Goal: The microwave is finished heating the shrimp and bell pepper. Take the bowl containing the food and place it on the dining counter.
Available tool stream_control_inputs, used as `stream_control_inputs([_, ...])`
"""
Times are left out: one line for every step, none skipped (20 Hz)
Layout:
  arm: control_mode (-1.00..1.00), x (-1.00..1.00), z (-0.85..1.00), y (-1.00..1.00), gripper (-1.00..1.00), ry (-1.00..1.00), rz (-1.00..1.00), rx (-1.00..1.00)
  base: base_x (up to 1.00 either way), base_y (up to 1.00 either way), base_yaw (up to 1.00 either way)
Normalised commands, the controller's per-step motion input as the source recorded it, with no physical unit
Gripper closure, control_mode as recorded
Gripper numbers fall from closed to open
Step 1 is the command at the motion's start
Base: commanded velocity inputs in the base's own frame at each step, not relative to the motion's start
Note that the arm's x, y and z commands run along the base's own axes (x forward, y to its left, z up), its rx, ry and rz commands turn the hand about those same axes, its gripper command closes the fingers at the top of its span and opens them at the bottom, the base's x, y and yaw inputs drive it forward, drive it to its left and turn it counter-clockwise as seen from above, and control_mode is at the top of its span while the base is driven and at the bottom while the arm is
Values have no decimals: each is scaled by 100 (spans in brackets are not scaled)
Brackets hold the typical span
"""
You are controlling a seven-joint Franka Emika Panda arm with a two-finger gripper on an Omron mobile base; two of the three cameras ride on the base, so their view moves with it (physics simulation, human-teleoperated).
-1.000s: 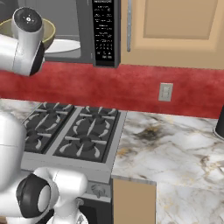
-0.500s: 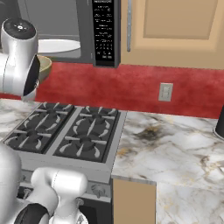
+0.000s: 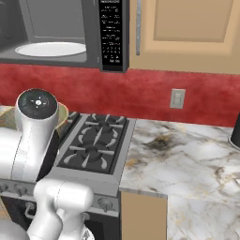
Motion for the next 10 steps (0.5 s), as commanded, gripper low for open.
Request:
stream_control_inputs([-100,-83,-71,-100,100,-21,0,8,0,0,0])
stream_control_inputs([-100,-64,-37,-100,100,-15,0,7,0,0,0])
stream_control_inputs([-100,-19,0,-49,100,0,0,6,0,0,0])
stream_control_inputs([-100,0,0,-11,100,0,-3,0,0,0,0])
stream_control_inputs([-100,0,0,0,100,0,0,0,0,0,0])
stream_control_inputs([-100,0,0,0,100,0,0,0,0,0,0])
stream_control_inputs([-100,0,0,0,100,0,0,0,0,0,0])
stream_control_inputs([-100,0,0,0,100,0,0,0,0,0,0])
stream_control_inputs([-100,0,0,0,100,0,0,0,0,0,0])
stream_control_inputs([-100,0,0,0,100,0,0,0,0,0,0])
